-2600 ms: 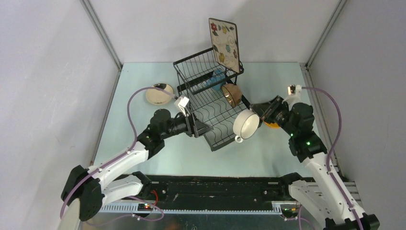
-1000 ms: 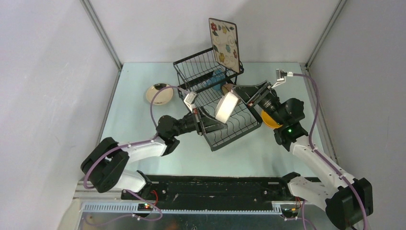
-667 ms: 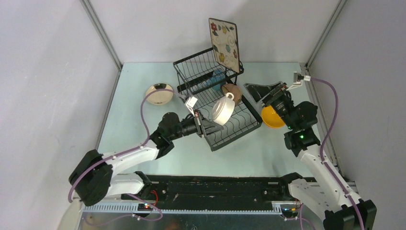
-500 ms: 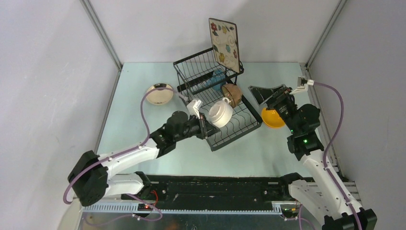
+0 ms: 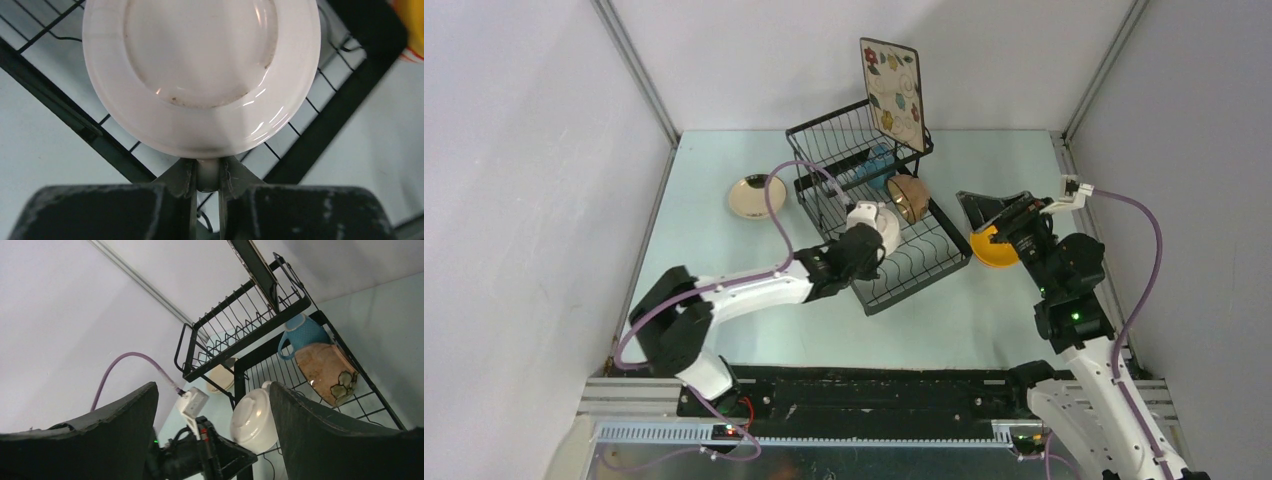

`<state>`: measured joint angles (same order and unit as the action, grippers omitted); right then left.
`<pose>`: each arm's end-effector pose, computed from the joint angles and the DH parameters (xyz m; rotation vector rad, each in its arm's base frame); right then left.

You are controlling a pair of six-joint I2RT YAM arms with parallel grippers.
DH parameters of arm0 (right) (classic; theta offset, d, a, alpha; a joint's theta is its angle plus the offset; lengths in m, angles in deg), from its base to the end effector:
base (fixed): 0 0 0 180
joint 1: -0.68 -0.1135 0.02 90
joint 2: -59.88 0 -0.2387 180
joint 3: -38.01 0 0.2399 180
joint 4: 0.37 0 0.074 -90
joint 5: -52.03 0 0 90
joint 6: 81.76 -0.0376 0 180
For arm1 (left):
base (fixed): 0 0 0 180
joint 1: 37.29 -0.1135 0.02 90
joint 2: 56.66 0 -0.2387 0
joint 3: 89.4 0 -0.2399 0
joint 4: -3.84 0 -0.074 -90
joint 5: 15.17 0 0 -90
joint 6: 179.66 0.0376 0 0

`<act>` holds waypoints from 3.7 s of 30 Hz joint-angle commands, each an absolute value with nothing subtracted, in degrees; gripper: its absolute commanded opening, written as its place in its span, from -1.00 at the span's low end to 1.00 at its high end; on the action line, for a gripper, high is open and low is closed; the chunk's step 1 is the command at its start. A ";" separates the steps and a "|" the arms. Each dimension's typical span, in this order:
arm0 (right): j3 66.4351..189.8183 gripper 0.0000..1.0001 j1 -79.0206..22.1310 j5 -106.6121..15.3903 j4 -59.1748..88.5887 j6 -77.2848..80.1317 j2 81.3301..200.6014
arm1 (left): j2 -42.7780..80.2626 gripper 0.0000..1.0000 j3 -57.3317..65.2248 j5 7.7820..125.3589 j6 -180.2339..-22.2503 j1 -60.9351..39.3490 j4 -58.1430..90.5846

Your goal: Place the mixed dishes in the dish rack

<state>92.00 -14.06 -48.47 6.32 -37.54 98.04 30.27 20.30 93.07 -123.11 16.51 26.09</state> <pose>0.1653 0.0506 0.3441 0.2425 1.4708 0.9942 0.2000 -0.2533 0.2143 0.2270 2.2411 -0.4801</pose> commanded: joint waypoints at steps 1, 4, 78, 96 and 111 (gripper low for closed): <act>92.18 0.67 -13.47 -46.33 8.09 -35.08 95.75 | 35.61 -1.00 11.42 107.85 -128.40 18.80 27.52; 92.17 0.66 -12.99 -46.39 8.75 -34.56 94.77 | 41.64 -1.00 5.45 112.99 -132.48 19.67 32.89; 94.43 -1.00 -42.74 -19.20 -22.24 -48.05 153.98 | -5.53 0.41 51.29 117.47 -135.22 1.49 30.31; 114.36 -1.00 -42.23 -9.30 -10.64 -60.92 174.41 | -14.85 0.39 55.22 116.42 -129.29 -1.88 30.40; 135.40 -0.98 -41.08 -12.43 -9.68 -51.03 186.17 | -18.77 0.37 57.42 113.47 -126.06 -1.88 26.22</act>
<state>131.08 -41.82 -12.32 -9.83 -53.52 184.55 -17.86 57.02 114.19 -128.14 -1.48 29.42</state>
